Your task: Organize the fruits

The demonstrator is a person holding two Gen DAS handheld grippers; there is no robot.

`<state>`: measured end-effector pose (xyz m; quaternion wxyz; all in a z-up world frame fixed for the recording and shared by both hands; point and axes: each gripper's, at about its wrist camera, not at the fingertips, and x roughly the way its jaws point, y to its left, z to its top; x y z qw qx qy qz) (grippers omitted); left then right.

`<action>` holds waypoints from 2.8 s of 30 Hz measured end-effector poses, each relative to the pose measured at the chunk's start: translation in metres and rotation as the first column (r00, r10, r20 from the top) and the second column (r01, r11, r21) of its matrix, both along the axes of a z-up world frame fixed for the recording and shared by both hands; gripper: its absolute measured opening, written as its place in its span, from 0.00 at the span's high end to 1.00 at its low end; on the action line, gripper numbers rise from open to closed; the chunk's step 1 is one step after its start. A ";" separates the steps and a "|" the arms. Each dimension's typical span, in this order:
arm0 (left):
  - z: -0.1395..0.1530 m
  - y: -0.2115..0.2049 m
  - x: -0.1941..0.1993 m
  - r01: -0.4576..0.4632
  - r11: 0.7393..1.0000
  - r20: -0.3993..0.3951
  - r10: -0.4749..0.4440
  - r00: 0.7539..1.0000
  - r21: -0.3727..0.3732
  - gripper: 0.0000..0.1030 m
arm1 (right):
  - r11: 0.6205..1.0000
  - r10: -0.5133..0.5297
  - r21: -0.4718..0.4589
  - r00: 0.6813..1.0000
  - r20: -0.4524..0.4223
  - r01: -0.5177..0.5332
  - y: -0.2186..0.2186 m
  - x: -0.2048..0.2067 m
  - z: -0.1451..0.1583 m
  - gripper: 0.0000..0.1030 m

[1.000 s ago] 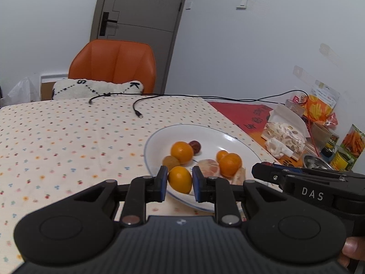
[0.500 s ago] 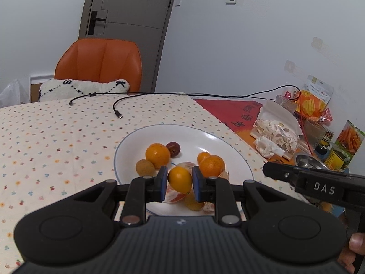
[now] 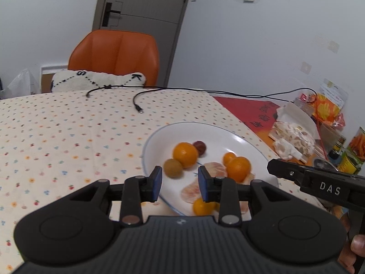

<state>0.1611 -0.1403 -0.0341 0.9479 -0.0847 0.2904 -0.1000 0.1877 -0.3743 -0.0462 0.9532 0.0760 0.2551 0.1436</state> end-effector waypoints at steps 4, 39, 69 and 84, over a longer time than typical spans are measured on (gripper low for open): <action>0.001 0.011 0.000 -0.021 1.000 -0.007 0.021 1.000 0.000 0.66 | 1.000 0.021 -0.004 1.000 0.000 -0.021 0.011 0.006 0.000 0.79; 0.030 0.045 -0.037 -0.111 0.993 0.069 0.108 0.992 0.039 0.20 | 0.998 0.061 -0.020 0.998 0.019 -0.060 0.030 -0.001 0.007 0.56; 0.045 0.074 -0.129 -0.196 0.979 0.050 0.193 0.980 0.051 0.08 | 0.988 0.150 0.025 0.987 0.061 -0.152 0.046 -0.079 0.030 0.06; 0.069 0.084 -0.181 -0.214 0.975 0.070 0.210 0.975 0.057 0.06 | 0.976 0.215 0.005 0.973 0.083 -0.216 0.055 -0.129 0.057 0.00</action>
